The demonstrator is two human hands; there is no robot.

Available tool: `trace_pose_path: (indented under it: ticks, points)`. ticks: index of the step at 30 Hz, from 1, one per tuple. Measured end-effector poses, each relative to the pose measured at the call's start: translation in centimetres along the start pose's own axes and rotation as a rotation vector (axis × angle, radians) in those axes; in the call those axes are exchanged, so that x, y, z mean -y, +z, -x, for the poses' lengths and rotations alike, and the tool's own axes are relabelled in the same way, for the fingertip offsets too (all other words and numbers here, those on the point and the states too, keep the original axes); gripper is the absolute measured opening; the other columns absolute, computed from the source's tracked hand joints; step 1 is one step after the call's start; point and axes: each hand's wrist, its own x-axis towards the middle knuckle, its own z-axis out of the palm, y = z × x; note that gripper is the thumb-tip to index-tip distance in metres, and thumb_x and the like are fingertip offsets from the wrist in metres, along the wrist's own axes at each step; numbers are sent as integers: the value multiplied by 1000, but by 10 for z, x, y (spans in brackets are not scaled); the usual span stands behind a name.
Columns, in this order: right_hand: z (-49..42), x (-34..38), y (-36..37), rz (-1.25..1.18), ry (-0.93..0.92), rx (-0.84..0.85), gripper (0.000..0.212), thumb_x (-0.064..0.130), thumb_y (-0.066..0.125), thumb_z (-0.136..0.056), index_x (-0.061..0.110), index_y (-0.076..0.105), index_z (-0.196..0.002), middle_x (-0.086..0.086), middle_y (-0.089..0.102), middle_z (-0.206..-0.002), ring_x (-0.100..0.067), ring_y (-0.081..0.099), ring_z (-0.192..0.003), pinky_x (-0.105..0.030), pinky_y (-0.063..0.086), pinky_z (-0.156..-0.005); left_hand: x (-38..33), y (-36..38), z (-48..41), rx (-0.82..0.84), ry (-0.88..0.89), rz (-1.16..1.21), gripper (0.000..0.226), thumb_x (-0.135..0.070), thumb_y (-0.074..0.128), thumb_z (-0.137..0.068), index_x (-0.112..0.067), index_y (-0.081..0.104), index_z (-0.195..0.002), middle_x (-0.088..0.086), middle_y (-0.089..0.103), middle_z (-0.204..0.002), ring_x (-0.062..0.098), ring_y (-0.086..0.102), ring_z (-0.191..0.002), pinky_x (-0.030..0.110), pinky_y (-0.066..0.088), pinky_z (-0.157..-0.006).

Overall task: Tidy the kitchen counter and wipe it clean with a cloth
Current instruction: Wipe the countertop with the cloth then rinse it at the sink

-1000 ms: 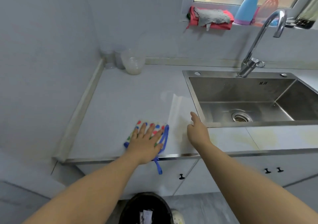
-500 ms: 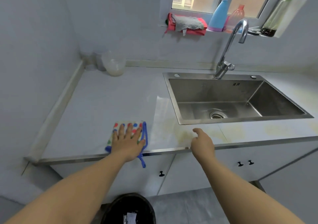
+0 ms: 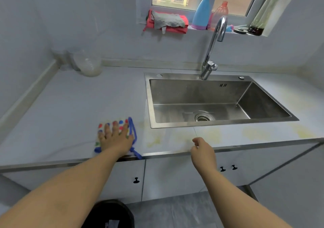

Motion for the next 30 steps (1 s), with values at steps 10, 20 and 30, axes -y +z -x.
trace_pose_path:
  ticks: [10, 20, 30]
  points:
    - [-15, -9, -6, 34, -85, 38, 43, 6, 36, -91, 14, 51, -130, -6, 58, -128, -26, 49, -118, -39, 43, -97, -47, 13, 10, 13, 471, -198, 59, -46, 20, -99, -36, -11, -148, 0, -18, -158, 25, -19, -145, 44, -10, -117]
    - [-14, -33, -15, 64, -53, -19, 38, 9, 37, -94, 14, 53, -129, -5, 60, -125, -25, 50, -116, -37, 43, -95, -74, 20, 20, -49, 164, -57, 59, -46, 19, -98, -34, -8, -150, 2, -15, -159, 31, -16, -145, 49, -10, -116]
    - [-19, -17, -21, 64, -155, -37, 39, 7, 37, -94, 15, 54, -128, -3, 60, -126, -23, 48, -119, -34, 38, -99, -101, 17, 19, 28, 367, 0, 57, -23, 36, -100, -25, 10, -151, 4, 10, -159, 31, 10, -146, 46, 17, -117]
